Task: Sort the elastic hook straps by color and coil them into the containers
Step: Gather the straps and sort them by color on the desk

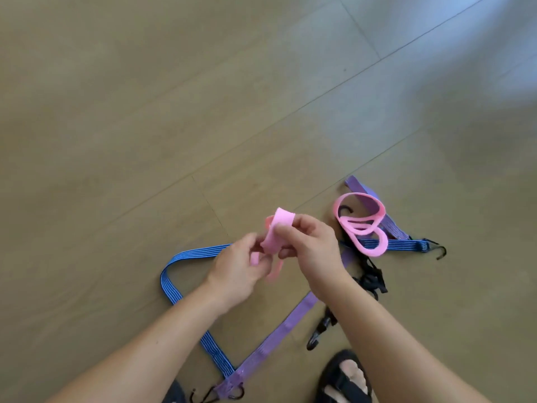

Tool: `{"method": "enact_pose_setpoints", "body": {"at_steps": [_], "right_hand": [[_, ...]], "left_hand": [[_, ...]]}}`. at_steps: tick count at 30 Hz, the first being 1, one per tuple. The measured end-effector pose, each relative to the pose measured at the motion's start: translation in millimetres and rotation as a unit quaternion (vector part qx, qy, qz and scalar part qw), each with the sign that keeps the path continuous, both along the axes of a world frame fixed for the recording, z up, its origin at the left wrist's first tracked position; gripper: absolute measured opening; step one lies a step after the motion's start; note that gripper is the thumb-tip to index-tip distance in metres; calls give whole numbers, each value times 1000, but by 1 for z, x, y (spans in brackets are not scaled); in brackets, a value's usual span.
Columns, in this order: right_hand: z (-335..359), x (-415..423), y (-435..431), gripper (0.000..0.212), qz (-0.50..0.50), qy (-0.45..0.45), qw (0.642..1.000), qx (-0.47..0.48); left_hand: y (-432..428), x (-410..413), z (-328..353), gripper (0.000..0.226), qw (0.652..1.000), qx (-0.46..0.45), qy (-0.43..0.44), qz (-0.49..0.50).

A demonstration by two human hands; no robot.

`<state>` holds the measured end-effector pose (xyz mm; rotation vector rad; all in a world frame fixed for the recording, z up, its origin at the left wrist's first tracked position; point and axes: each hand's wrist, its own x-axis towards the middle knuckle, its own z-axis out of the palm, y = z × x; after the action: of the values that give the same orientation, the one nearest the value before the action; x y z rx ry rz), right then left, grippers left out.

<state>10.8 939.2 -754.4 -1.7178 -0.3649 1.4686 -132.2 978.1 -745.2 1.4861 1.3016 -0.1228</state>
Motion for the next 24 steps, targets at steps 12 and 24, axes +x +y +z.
{"method": "enact_pose_setpoints", "body": {"at_steps": [12, 24], "right_hand": [[-81, 117, -57, 43, 381, -513, 731, -240], [148, 118, -63, 22, -115, -196, 974, -22]], "left_hand": [[-22, 49, -14, 29, 1000, 21, -1, 5], [-10, 84, 159, 33, 996, 16, -23, 83]]}}
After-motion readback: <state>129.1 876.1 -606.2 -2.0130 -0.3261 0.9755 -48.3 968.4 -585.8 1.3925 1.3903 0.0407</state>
